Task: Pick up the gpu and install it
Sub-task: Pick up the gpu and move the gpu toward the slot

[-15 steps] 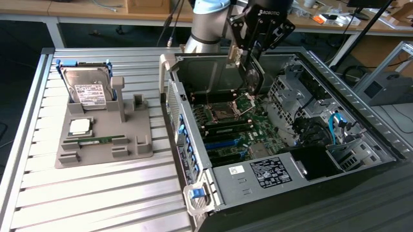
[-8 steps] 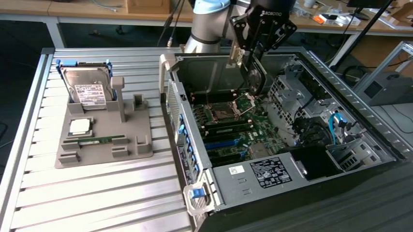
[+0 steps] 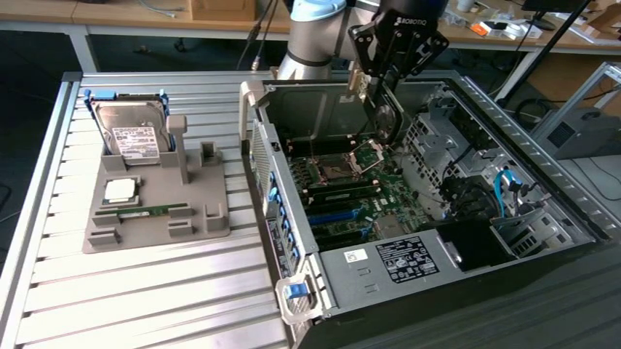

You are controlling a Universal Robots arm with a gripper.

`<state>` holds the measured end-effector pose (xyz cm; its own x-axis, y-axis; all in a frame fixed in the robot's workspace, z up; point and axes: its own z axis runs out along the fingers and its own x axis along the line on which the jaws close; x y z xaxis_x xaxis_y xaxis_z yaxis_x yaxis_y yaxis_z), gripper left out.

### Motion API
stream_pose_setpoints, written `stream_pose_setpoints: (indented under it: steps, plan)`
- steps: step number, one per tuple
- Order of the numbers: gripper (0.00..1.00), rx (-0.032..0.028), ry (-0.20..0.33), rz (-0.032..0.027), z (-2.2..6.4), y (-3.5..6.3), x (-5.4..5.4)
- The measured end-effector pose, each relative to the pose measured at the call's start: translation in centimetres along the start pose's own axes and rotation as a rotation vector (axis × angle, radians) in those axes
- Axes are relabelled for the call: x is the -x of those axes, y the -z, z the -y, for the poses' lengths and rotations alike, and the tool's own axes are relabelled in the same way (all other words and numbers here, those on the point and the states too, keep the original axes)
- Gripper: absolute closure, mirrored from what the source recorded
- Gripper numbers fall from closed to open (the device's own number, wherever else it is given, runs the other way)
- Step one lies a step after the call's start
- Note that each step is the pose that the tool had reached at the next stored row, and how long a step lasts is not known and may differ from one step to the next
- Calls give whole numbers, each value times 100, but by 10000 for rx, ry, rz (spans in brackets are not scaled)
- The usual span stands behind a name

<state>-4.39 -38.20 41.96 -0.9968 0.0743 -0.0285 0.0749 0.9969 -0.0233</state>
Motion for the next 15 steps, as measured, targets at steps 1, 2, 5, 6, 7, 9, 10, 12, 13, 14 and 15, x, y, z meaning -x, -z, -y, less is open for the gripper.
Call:
stream_pose_setpoints:
  steps: [1, 2, 5, 6, 7, 9, 10, 12, 13, 14, 15]
  plan:
    - [73, -1, 0, 0, 0, -1, 5]
    - [73, -2, 0, 0, -1, -3, 9]
    - [73, -5, 0, 0, -2, -8, 26]
    - [73, -6, 0, 0, -2, -9, 30]
    - [73, -7, 1, 0, -3, -10, 33]
    - [73, -7, 0, 0, -3, -13, 40]
    - [73, -8, 0, 0, -4, -14, 44]
    - [73, -10, 1, 0, -4, -18, 54]
    - [73, -10, 0, 1, -5, -19, 59]
    - [73, -12, 1, 0, -6, -23, 70]
    - [73, -13, 1, 1, -6, -24, 73]
